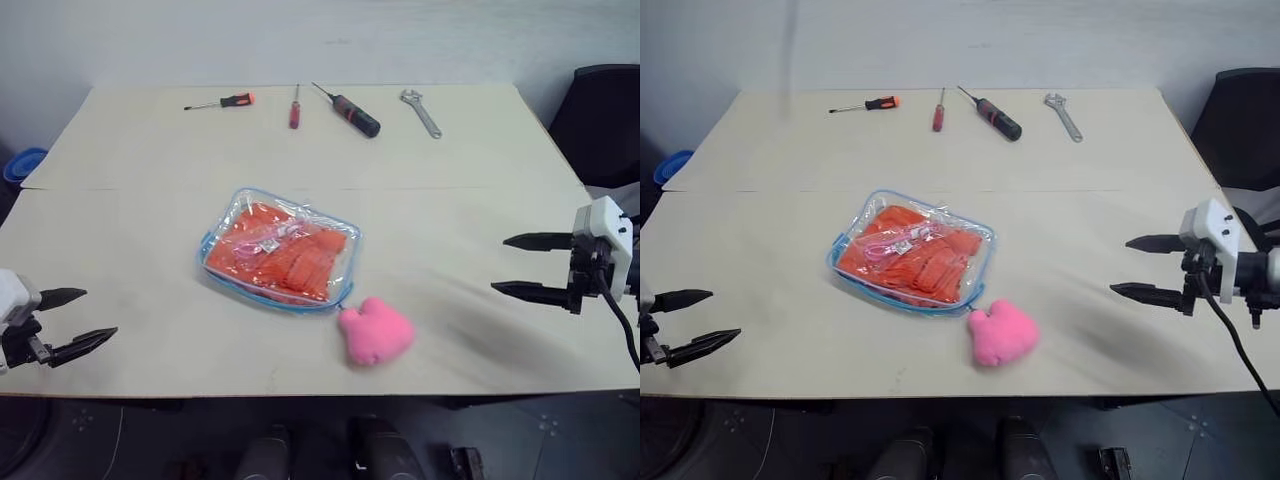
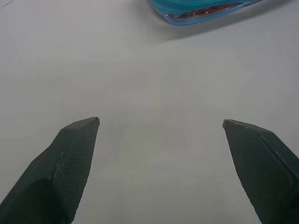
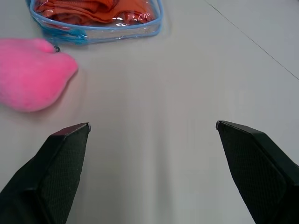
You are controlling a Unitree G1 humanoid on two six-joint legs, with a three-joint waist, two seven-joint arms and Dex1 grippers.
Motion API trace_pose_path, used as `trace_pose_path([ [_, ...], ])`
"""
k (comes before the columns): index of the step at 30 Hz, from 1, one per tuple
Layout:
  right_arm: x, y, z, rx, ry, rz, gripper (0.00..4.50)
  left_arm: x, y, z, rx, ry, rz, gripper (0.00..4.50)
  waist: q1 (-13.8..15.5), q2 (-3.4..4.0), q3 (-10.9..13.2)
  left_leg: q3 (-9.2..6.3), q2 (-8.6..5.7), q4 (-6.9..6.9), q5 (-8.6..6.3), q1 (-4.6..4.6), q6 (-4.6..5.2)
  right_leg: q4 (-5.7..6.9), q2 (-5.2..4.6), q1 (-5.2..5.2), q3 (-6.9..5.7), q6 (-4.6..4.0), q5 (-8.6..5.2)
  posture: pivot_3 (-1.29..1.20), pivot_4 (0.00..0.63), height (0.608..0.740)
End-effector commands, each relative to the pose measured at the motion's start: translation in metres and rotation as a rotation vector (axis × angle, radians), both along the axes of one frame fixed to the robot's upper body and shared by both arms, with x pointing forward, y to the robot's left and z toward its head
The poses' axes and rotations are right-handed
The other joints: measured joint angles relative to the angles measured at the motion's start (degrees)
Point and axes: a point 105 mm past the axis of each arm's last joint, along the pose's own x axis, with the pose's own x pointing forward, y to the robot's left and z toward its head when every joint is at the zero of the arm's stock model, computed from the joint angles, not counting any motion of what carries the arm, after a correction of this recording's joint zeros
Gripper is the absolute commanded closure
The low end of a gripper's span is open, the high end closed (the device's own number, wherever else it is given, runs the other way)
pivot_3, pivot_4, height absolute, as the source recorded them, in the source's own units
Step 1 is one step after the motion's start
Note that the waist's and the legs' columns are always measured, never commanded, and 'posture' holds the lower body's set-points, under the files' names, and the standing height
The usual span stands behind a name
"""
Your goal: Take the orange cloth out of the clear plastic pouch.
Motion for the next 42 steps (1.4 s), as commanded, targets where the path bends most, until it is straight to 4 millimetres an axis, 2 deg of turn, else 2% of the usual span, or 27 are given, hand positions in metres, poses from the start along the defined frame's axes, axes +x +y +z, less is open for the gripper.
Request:
trace_pose_path([
  [1, -0.003, 0.006, 0.007, 0.006, -0.043, 0.020, 0.00, -0.002, -0.002, 0.006, 0.029, -0.026, -0.010, 0.01, 0.0, -0.01, 0.0, -0.01, 0.01, 0.00, 0.00, 0.00, 0.00, 0.01, 0.00, 0.00, -0.01, 0.00, 0.00, 0.00, 0.150, 0.740],
  [14, 0.001, 0.019, 0.002, 0.017, -0.068, 0.000, 0.00, 0.005, -0.005, 0.008, 0.001, -0.031, 0.034, 0.01, 0.1, 0.00, 0.0, -0.03, 0.00, 0.01, 0.02, 0.03, -0.02, 0.08, 0.00, 0.00, -0.02, 0.00, 0.00, 0.00, 0.150, 0.740],
  [24, -0.008, 0.030, 0.006, 0.079, -0.050, -0.002, 0.00, 0.016, -0.033, 0.017, -0.117, -0.048, -0.046, 0.01, 0.1, 0.00, 0.0, -0.04, 0.00, 0.01, 0.02, 0.02, -0.03, 0.09, 0.00, 0.00, -0.02, 0.00, 0.00, 0.00, 0.150, 0.740],
  [29, -0.019, 0.050, 0.014, 0.116, -0.064, 0.044, 0.00, 0.038, -0.074, 0.038, -0.206, -0.103, -0.158, 0.01, 0.3, -0.01, 0.0, -0.08, 0.00, 0.09, 0.02, 0.00, -0.03, 0.14, 0.01, 0.00, -0.03, 0.01, 0.00, 0.00, 0.150, 0.740],
  [35, -0.031, 0.093, 0.026, 0.161, -0.115, 0.143, 0.00, 0.081, -0.142, 0.069, -0.300, -0.188, -0.315, 0.01, 0.5, -0.02, 0.0, -0.17, -0.06, 0.31, 0.04, -0.07, -0.07, 0.23, 0.04, 0.05, -0.08, 0.09, 0.05, 0.00, 0.150, 0.740],
  [39, -0.039, 0.117, 0.029, 0.180, -0.128, 0.211, 0.00, 0.113, -0.173, 0.064, -0.246, -0.176, -0.341, 0.01, 0.2, -0.05, 0.0, -0.13, -0.07, 0.33, 0.11, -0.08, -0.20, 0.24, 0.11, 0.03, -0.05, 0.10, 0.05, 0.00, 0.150, 0.740],
  [42, -0.040, 0.128, 0.029, 0.193, -0.142, 0.227, 0.00, 0.135, -0.180, 0.052, -0.184, -0.162, -0.311, 0.01, 0.1, -0.08, 0.0, -0.07, -0.06, 0.35, 0.17, -0.07, -0.31, 0.41, 0.18, 0.00, -0.01, 0.10, 0.05, 0.00, 0.150, 0.740],
])
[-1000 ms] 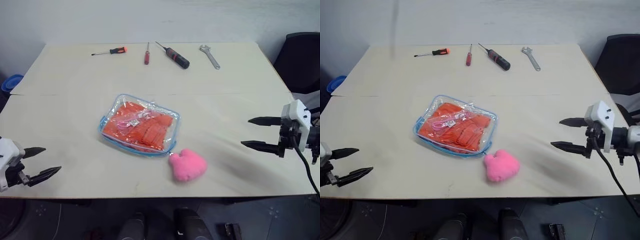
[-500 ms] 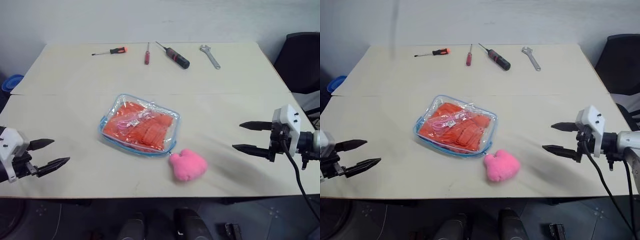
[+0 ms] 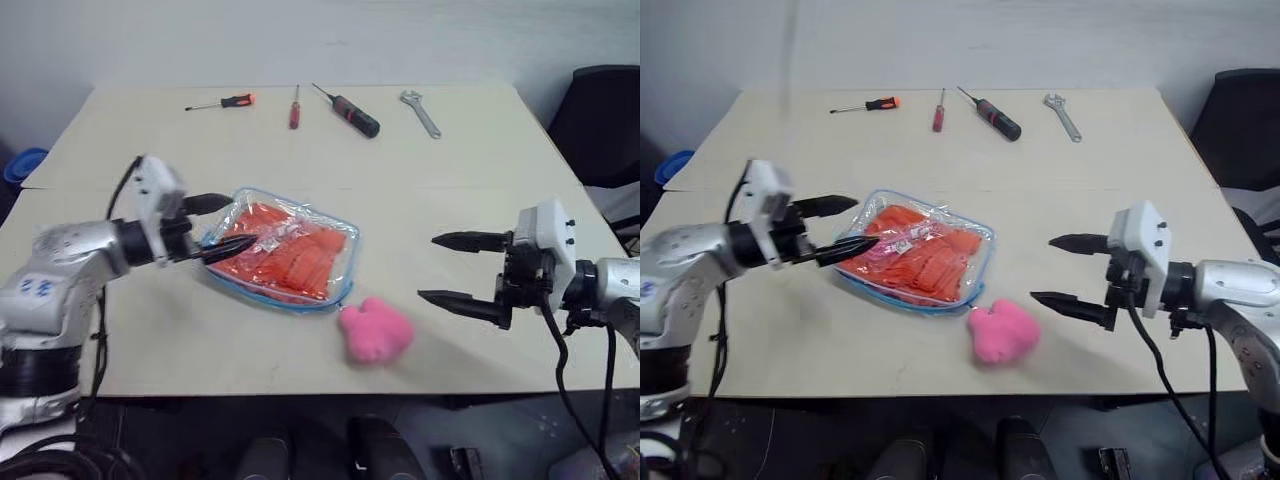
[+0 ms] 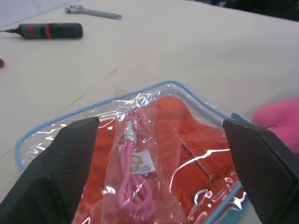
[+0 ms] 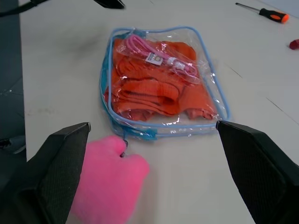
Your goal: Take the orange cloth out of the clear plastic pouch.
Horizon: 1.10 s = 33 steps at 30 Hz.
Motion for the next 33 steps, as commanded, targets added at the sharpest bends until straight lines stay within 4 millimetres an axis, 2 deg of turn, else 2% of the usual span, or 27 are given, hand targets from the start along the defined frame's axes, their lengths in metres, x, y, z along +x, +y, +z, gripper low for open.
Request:
trace_pose_path([
  [1, -0.005, 0.016, 0.007, 0.018, -0.047, 0.040, 0.00, 0.023, -0.001, -0.014, 0.089, -0.005, 0.062, 0.01, 0.0, -0.02, 0.0, 0.00, 0.00, 0.01, 0.02, -0.01, -0.03, 0.08, 0.02, -0.02, 0.01, 0.00, 0.00, 0.00, 0.150, 0.740],
  [4, -0.006, 0.023, 0.006, 0.025, -0.058, 0.048, 0.00, 0.040, -0.011, -0.029, 0.147, 0.001, 0.075, 0.01, 0.3, -0.10, 0.1, -0.01, 0.00, 0.06, 0.03, -0.04, -0.05, 0.09, 0.01, -0.03, 0.00, 0.00, 0.00, 0.00, 0.150, 0.740],
  [9, -0.006, 0.027, 0.005, 0.031, -0.065, 0.044, 0.00, 0.048, -0.019, -0.050, 0.248, -0.011, 0.044, 0.01, 0.3, -0.14, 0.1, -0.03, -0.01, 0.12, 0.04, -0.10, -0.05, 0.08, -0.01, -0.04, 0.00, 0.00, 0.00, 0.00, 0.150, 0.740],
  [12, -0.006, 0.027, 0.005, 0.032, -0.068, 0.039, 0.00, 0.051, -0.017, -0.054, 0.267, -0.016, 0.045, 0.53, 0.4, -0.15, 0.1, -0.04, -0.01, 0.12, 0.04, -0.10, -0.05, 0.08, -0.02, -0.04, -0.01, 0.00, 0.00, 0.00, 0.150, 0.740],
  [20, -0.004, 0.031, 0.001, 0.030, -0.067, 0.048, 0.00, 0.049, -0.013, -0.057, 0.253, -0.016, 0.048, 2.97, 0.3, -0.15, 0.1, -0.03, -0.01, 0.15, 0.04, -0.09, -0.06, 0.08, -0.02, -0.04, 0.00, 0.00, 0.00, 0.00, 0.150, 0.740],
  [24, -0.002, 0.034, 0.001, 0.021, -0.067, 0.074, 0.00, 0.049, -0.007, -0.043, 0.161, -0.021, 0.110, 4.21, 0.2, -0.16, 0.1, -0.04, 0.00, 0.15, 0.04, -0.09, -0.06, 0.10, -0.02, -0.05, 0.00, 0.00, 0.00, 0.00, 0.150, 0.740],
  [26, -0.001, 0.036, 0.001, 0.017, -0.067, 0.098, 0.00, 0.053, 0.010, -0.023, 0.056, -0.036, 0.218, 4.21, 0.2, -0.19, 0.1, -0.05, 0.00, 0.16, 0.04, -0.09, -0.06, 0.10, -0.02, -0.06, -0.01, 0.00, 0.00, 0.00, 0.150, 0.740],
  [28, 0.000, 0.040, 0.003, 0.015, -0.069, 0.127, 0.00, 0.055, 0.041, -0.006, -0.039, -0.055, 0.374, 4.21, 0.0, -0.28, 0.2, -0.04, 0.02, 0.17, 0.04, -0.09, -0.06, 0.10, -0.01, -0.08, 0.00, 0.00, 0.00, 0.00, 0.150, 0.740],
  [31, 0.000, 0.043, 0.005, 0.016, -0.072, 0.151, 0.00, 0.050, 0.080, -0.003, -0.077, -0.068, 0.544, 4.21, -0.1, -0.28, 0.2, -0.03, 0.04, 0.15, 0.05, -0.09, -0.06, 0.16, 0.00, -0.11, 0.00, 0.00, 0.00, 0.00, 0.150, 0.740],
  [33, 0.002, 0.045, 0.004, 0.022, -0.068, 0.164, 0.00, 0.040, 0.117, -0.009, -0.083, -0.064, 0.707, 4.21, -0.1, -0.27, 0.2, -0.05, 0.04, 0.11, 0.05, -0.09, -0.07, 0.18, 0.00, -0.13, 0.00, 0.00, 0.00, 0.00, 0.150, 0.740],
])
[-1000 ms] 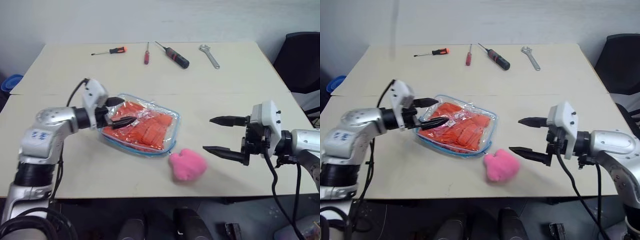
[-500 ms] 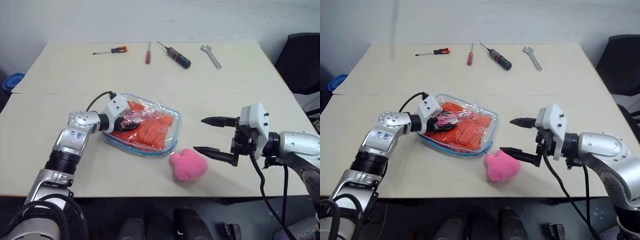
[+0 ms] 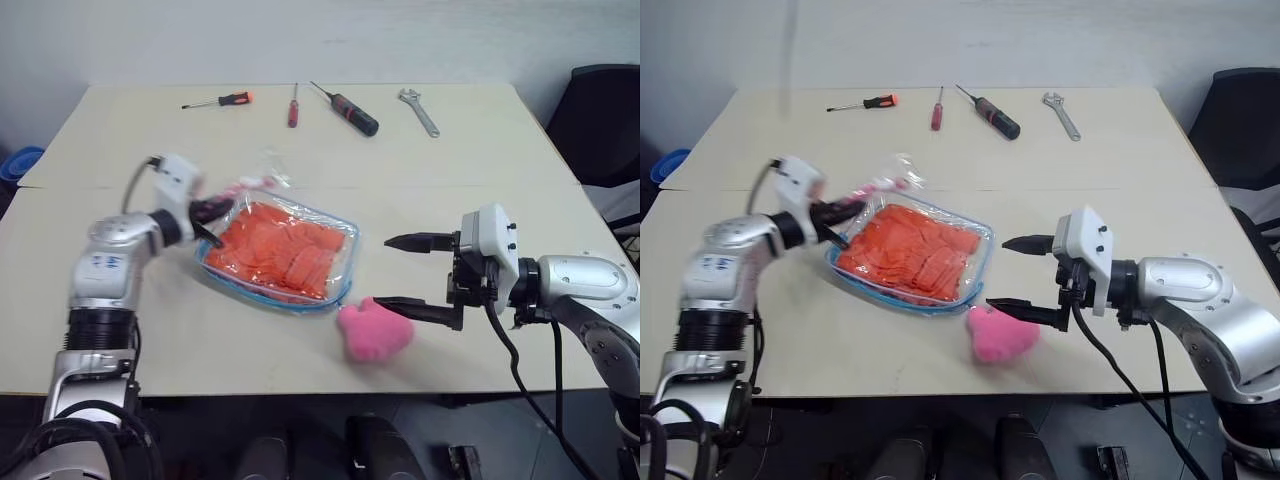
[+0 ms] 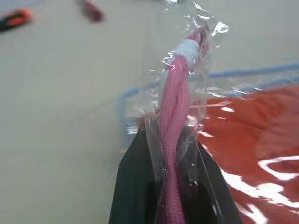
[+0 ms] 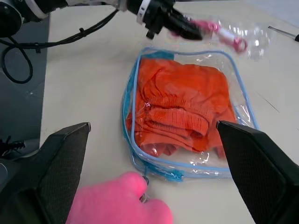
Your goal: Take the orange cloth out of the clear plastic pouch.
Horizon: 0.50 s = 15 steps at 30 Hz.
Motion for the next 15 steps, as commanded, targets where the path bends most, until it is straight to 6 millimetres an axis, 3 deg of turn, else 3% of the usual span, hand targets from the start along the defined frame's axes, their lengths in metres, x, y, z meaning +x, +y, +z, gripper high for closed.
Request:
trace_pose_path([
  [1, 0.000, 0.005, 0.006, 0.013, -0.038, 0.039, 0.00, -0.019, 0.057, -0.003, -0.023, -0.013, 0.254, 4.21, 0.0, 0.00, 0.0, 0.01, 0.00, -0.02, 0.00, 0.00, -0.01, 0.00, -0.01, 0.00, 0.01, 0.00, 0.00, 0.00, 0.150, 0.740],
  [4, 0.001, 0.008, 0.003, 0.007, -0.035, 0.059, 0.00, -0.036, 0.087, -0.021, -0.008, 0.029, 0.390, 4.21, 0.2, -0.04, 0.0, 0.00, 0.00, 0.00, 0.00, -0.01, -0.01, -0.04, -0.04, 0.00, 0.00, 0.00, 0.00, 0.00, 0.150, 0.740],
  [8, 0.004, 0.011, 0.002, 0.006, -0.028, 0.081, 0.00, -0.054, 0.112, -0.044, -0.003, 0.088, 0.531, 4.21, 1.0, -0.15, 0.0, -0.04, -0.05, 0.04, 0.00, -0.02, 0.00, -0.17, -0.11, 0.04, -0.04, 0.00, 0.00, 0.00, 0.150, 0.740],
  [12, 0.006, 0.011, 0.002, -0.005, -0.027, 0.095, 0.00, -0.065, 0.117, -0.048, -0.026, 0.084, 0.551, 3.34, 1.5, -0.18, -0.1, -0.04, -0.05, 0.04, 0.00, -0.01, 0.00, -0.23, -0.12, 0.05, -0.03, 0.00, 0.00, 0.00, 0.150, 0.740],
  [15, 0.008, 0.009, 0.003, -0.010, -0.026, 0.093, 0.00, -0.071, 0.119, -0.041, -0.011, 0.073, 0.542, 2.39, 1.5, -0.20, -0.1, -0.04, -0.05, 0.02, -0.01, -0.01, -0.01, -0.25, -0.13, 0.04, -0.04, 0.00, 0.00, 0.00, 0.150, 0.740],
])
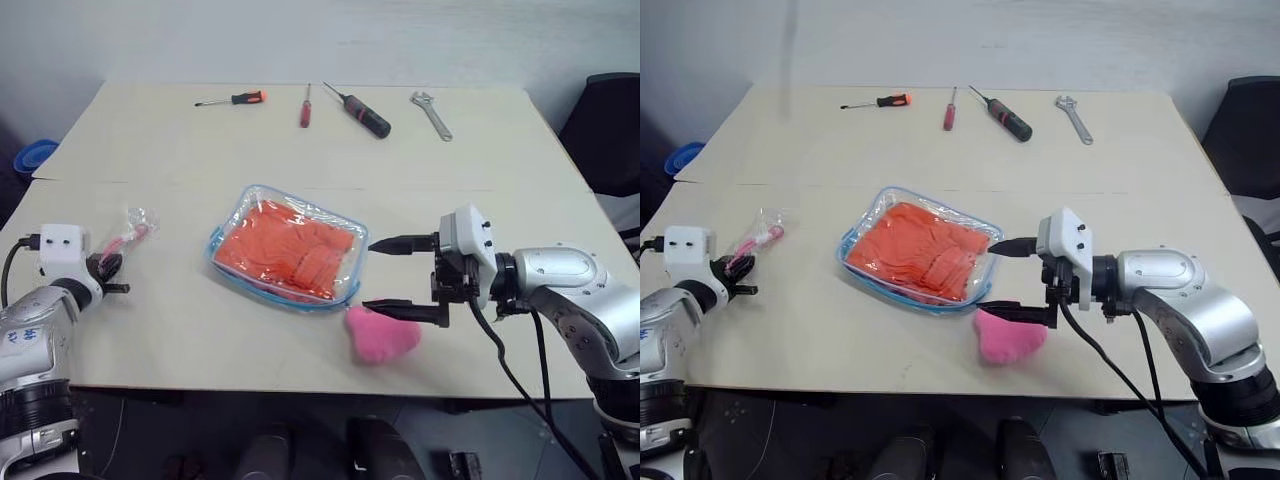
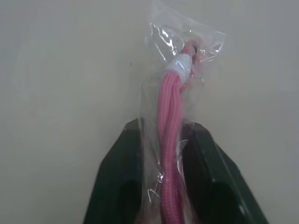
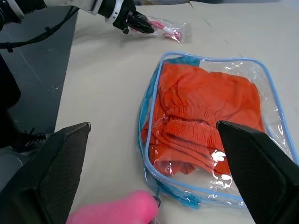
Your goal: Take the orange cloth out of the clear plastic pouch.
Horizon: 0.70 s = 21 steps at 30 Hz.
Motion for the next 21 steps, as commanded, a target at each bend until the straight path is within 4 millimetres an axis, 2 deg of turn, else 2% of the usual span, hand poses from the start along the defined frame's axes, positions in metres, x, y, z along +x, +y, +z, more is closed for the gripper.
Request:
trace_pose_path([
  [1, -0.001, -0.001, 0.008, 0.010, -0.041, 0.017, 0.00, -0.006, 0.005, 0.027, 0.047, -0.066, -0.007, 2.12, 0.0, -0.01, 0.0, 0.00, 0.00, -0.01, 0.00, 0.00, 0.00, -0.01, 0.00, 0.00, 0.00, 0.00, 0.00, 0.00, 0.150, 0.740],
  [5, -0.003, -0.004, 0.006, 0.006, -0.034, 0.002, 0.00, -0.018, 0.008, 0.048, 0.079, -0.072, -0.101, 0.87, -0.3, -0.01, 0.0, 0.00, 0.01, -0.09, 0.00, 0.01, 0.00, -0.07, 0.01, -0.01, 0.00, 0.00, 0.00, 0.00, 0.150, 0.740],
  [8, -0.005, -0.008, 0.004, 0.003, -0.025, -0.021, 0.00, -0.028, -0.007, 0.072, 0.134, -0.093, -0.284, 0.87, -0.8, -0.02, 0.0, 0.00, 0.04, -0.18, -0.01, 0.01, -0.02, -0.17, 0.01, -0.01, 0.00, -0.01, -0.01, 0.00, 0.150, 0.740],
  [11, -0.008, -0.014, 0.000, -0.007, -0.018, -0.049, 0.00, -0.040, -0.043, 0.088, 0.296, -0.066, -0.601, 0.87, -1.2, 0.00, 0.0, 0.01, 0.04, -0.25, -0.02, 0.00, -0.02, -0.28, -0.03, 0.01, 0.01, -0.02, -0.01, 0.00, 0.150, 0.740],
  [14, -0.009, -0.017, 0.000, -0.012, -0.018, -0.068, 0.00, -0.045, -0.077, 0.082, 0.449, 0.019, -0.875, 0.87, -1.2, 0.03, 0.0, 0.01, 0.03, -0.27, -0.04, 0.02, -0.01, -0.40, -0.09, 0.09, -0.01, -0.03, -0.02, 0.00, 0.150, 0.740],
  [18, -0.008, -0.020, 0.001, -0.011, -0.025, -0.094, 0.00, -0.030, -0.110, 0.057, 0.672, 0.102, -1.129, 0.87, -1.2, 0.18, 0.1, 0.01, 0.00, -0.28, -0.19, 0.08, 0.27, -0.36, -0.14, 0.14, -0.03, -0.04, -0.02, 0.00, 0.150, 0.740],
  [21, -0.009, -0.020, 0.002, -0.010, -0.031, -0.106, 0.00, -0.015, -0.126, 0.040, 0.778, 0.117, -1.242, 0.87, -1.3, 0.19, 0.1, 0.00, 0.00, -0.29, -0.18, 0.05, 0.26, -0.29, -0.07, 0.07, -0.05, -0.04, -0.01, 0.00, 0.150, 0.740],
])
